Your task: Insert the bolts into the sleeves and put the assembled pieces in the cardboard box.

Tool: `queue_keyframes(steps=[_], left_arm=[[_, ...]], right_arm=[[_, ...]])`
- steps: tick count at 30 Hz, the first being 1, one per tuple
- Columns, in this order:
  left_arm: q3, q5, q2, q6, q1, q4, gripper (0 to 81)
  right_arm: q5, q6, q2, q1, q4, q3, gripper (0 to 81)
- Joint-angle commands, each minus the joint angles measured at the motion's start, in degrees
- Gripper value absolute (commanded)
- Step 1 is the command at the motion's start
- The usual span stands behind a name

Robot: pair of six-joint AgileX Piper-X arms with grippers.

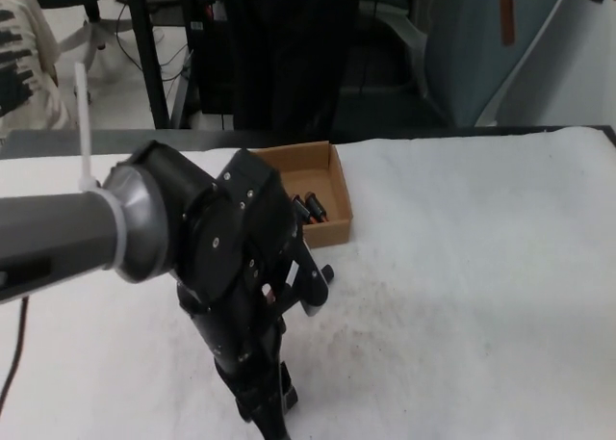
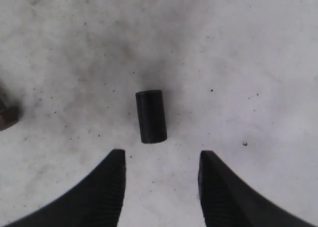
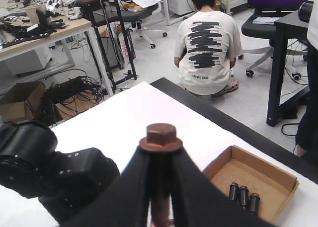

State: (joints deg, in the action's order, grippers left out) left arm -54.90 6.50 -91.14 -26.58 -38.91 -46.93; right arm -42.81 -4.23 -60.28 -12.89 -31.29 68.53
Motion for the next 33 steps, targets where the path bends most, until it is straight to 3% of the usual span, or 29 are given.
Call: queue_keyframes(steps=[1,33], left_arm=[[-0.5,-0.6,-2.0,0.0,-0.2,-1.1,43.7],[-0.6,0.9,-4.4,1.7,-0.2,2.6,43.7]], right_arm=[[-0.8,0.6,0.4,0.2,0.2,0.2,0.8],[-1.3,0.7,0.4,0.2,0.2,0.2,0.8]])
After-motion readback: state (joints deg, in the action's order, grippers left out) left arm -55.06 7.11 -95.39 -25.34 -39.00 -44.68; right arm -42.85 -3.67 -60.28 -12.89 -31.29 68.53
